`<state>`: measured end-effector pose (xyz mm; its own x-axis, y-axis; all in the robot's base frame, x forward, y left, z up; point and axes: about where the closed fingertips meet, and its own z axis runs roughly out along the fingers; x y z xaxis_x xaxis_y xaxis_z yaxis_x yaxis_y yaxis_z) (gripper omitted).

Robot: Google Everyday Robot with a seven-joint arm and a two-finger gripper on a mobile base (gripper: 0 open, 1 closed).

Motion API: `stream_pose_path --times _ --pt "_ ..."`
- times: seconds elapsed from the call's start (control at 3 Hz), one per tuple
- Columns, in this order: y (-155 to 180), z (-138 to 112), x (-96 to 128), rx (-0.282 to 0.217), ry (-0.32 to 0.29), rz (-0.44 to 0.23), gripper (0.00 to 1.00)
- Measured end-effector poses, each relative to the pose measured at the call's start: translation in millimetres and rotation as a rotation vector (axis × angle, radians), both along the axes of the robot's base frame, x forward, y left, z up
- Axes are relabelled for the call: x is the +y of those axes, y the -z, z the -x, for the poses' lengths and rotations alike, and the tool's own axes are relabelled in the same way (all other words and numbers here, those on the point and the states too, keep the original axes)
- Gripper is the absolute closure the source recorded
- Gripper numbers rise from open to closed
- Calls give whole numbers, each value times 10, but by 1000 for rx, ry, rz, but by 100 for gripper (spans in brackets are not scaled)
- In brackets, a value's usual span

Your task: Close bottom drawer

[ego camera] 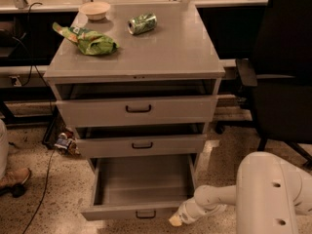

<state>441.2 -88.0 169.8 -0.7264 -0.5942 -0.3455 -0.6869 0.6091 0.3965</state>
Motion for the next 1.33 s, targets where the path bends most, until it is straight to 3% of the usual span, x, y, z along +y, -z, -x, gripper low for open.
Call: stream_pose_path --times 0.33,0.67,1.0,1.33 --pt "247 -272 -140 -68 53 24 100" --pt "248 -322 -132 -81 54 22 100" --pt "254 -612 -100 -153 57 11 100" --pt "258 -624 -97 -157 56 14 100"
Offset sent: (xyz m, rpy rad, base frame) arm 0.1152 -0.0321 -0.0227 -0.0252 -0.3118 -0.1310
